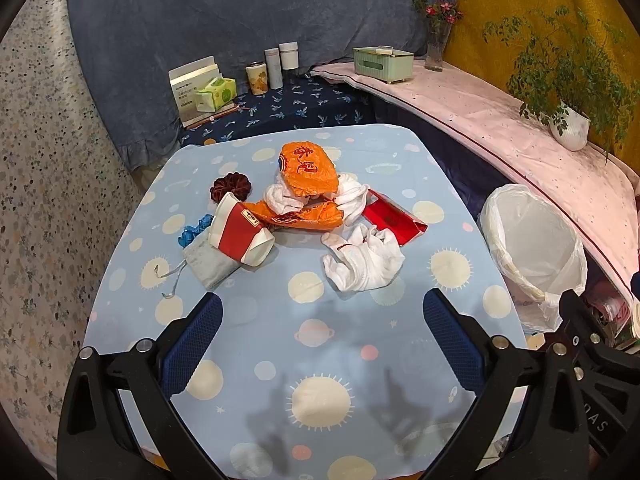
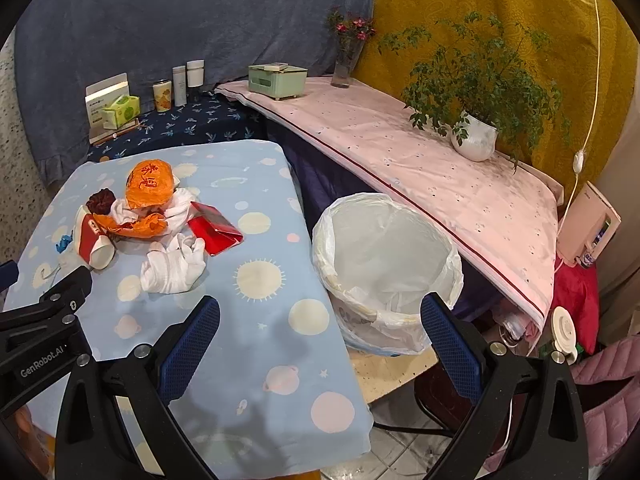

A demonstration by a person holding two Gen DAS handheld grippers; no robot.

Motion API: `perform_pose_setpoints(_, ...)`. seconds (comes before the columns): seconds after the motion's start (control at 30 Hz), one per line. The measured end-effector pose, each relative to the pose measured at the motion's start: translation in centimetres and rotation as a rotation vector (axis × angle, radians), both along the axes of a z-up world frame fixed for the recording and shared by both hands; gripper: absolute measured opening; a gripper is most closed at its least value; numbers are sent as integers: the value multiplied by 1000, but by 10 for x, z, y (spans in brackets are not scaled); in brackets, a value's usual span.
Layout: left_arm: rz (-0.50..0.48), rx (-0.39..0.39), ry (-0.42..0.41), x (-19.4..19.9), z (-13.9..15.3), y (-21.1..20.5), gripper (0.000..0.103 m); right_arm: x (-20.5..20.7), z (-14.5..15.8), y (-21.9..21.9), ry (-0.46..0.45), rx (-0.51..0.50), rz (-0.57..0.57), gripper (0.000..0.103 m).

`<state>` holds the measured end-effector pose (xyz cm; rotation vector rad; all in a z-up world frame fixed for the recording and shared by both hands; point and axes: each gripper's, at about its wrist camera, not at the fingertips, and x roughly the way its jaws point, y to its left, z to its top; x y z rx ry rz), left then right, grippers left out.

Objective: Collect trash

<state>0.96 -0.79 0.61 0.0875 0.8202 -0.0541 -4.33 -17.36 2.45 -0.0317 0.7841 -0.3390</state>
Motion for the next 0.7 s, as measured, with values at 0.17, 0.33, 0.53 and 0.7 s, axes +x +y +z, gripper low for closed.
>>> perform_pose_setpoints(0.17, 8, -7, -12, 0, 3, 3, 96, 0, 1, 0, 1, 0, 1, 96)
perform_pose_setpoints(0.33, 2, -11, -10, 2, 3, 1, 96, 1, 1, 2, 3, -3, 3, 96)
perform_pose_setpoints(0.53, 5, -18, -2, 2, 0, 4, 96, 2, 1, 2, 5, 0, 2, 96)
perform_pose_setpoints(0.7, 14, -28, 8, 3, -2, 7, 96, 5, -2, 4, 15, 5, 5, 96)
